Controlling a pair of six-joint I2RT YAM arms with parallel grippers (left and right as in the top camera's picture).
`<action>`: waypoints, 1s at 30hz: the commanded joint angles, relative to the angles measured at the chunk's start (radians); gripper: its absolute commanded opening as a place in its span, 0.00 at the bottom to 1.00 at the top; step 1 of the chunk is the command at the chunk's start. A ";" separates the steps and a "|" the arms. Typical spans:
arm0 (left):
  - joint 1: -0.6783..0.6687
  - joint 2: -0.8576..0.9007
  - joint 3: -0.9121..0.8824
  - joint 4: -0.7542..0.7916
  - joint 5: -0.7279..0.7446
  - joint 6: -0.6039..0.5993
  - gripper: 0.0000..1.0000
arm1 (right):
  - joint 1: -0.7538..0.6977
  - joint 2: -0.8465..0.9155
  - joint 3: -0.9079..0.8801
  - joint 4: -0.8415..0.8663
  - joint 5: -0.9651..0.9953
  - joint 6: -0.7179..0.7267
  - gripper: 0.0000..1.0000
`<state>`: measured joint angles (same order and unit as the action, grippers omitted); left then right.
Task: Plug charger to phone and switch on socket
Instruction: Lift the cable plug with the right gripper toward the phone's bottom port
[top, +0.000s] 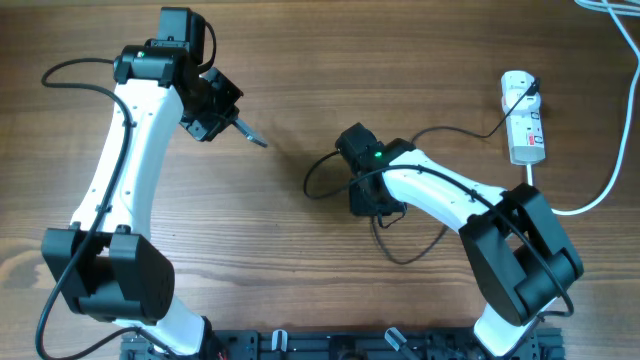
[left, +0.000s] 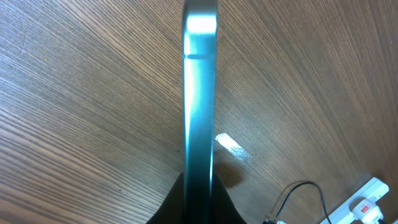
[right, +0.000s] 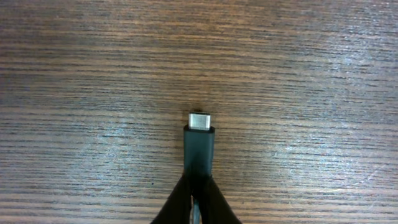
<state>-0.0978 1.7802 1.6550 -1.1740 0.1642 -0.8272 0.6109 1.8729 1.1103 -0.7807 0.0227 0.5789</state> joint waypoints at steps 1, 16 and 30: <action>-0.001 -0.027 -0.002 0.002 -0.009 0.010 0.04 | 0.005 0.024 -0.022 0.003 0.015 -0.004 0.05; -0.053 -0.027 -0.002 0.266 0.623 0.322 0.04 | 0.005 -0.462 0.164 -0.248 -0.430 -0.260 0.04; -0.201 -0.028 -0.002 0.317 0.609 0.409 0.04 | 0.005 -0.517 0.174 -0.153 -0.537 -0.185 0.04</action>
<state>-0.3088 1.7802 1.6520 -0.8661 0.7464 -0.4461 0.6125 1.3796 1.2598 -0.9413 -0.4976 0.3920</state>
